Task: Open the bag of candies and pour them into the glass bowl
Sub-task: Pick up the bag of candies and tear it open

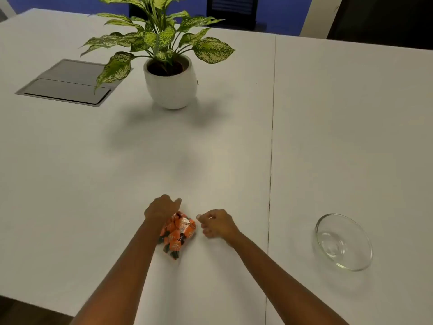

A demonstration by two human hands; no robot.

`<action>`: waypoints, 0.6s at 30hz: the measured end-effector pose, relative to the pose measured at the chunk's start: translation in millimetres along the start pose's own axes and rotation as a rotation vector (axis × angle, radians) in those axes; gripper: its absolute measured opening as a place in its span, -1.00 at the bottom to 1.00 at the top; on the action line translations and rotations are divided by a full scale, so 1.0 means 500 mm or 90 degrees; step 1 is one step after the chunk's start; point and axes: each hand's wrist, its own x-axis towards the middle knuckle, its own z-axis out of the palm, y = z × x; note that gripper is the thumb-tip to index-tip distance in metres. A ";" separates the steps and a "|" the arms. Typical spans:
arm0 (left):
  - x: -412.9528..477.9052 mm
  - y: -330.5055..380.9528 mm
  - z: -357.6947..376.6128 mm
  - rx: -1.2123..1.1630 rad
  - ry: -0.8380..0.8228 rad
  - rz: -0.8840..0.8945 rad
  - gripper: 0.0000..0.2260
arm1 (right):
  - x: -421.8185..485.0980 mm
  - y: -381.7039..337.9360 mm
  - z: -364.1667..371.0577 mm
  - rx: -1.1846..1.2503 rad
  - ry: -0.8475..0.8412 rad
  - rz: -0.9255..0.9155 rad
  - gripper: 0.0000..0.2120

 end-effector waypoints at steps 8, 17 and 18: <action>-0.011 0.003 0.021 -0.029 -0.012 0.004 -0.65 | -0.003 0.008 0.010 0.079 -0.024 0.038 -0.89; -0.003 0.058 0.060 -0.476 -0.039 -0.059 -0.72 | -0.040 -0.041 -0.092 0.230 0.045 -0.019 -0.69; -0.005 0.064 0.066 -0.543 -0.062 -0.082 -0.75 | -0.048 -0.044 -0.100 0.203 0.046 -0.020 -0.63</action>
